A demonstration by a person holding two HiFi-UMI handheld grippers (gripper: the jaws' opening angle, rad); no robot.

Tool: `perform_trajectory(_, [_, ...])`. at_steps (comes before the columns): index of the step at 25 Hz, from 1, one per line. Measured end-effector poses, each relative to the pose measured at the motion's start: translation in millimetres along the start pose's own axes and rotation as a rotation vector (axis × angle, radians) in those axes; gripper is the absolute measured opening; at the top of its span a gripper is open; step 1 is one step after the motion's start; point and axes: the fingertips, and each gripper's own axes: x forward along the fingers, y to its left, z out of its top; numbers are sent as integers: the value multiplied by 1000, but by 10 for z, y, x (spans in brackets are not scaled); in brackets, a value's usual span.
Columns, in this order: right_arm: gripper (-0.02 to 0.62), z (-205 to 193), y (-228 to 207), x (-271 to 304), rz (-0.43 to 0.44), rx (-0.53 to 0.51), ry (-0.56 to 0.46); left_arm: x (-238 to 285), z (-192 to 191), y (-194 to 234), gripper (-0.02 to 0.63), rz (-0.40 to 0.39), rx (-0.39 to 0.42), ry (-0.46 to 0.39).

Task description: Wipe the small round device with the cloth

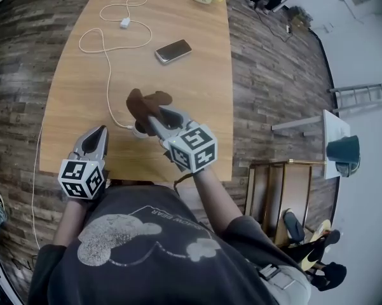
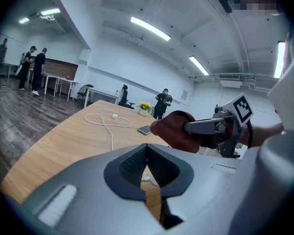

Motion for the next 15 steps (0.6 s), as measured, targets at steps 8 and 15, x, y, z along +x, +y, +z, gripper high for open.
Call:
perform_trajectory(8, [75, -541, 589, 404, 89, -52, 142, -154, -22, 72, 18, 16, 3, -7])
perform_trajectory(15, [75, -972, 714, 521, 100, -18, 243, -250, -55, 132, 18, 18, -1, -2])
